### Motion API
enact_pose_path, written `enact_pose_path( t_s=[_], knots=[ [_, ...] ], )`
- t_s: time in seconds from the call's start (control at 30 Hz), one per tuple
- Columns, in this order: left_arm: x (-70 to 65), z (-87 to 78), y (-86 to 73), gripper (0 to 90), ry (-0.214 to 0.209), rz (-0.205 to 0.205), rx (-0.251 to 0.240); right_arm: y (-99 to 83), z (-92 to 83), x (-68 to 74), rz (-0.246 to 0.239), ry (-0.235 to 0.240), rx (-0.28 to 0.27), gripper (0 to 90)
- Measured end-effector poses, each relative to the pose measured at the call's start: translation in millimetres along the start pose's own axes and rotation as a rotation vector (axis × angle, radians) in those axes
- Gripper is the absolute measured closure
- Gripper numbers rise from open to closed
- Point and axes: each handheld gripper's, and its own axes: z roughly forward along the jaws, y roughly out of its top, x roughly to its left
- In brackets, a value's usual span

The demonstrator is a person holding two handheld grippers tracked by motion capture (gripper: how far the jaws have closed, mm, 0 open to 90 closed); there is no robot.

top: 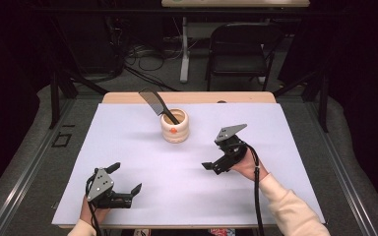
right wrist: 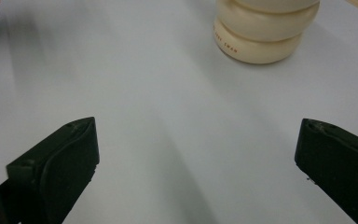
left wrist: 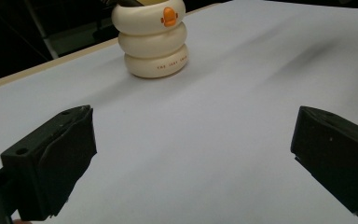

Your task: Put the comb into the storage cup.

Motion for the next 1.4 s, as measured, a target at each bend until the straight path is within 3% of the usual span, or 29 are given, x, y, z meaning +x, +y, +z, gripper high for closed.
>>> enact_pose_path(
  t_s=[0.73, 1.4],
  knots=[
    [-0.3, -0.2, 0.1, 0.2, 0.001, 0.002, 0.001, -33.0, -19.0, 25.6, -0.015, -0.038, -0.023, 0.0],
    [-0.7, 0.0, 0.1, 0.2, 0.000, 0.001, 0.000, -60.4, -40.8, 30.7, -0.003, -0.087, -0.033, 0.0]
  ],
)
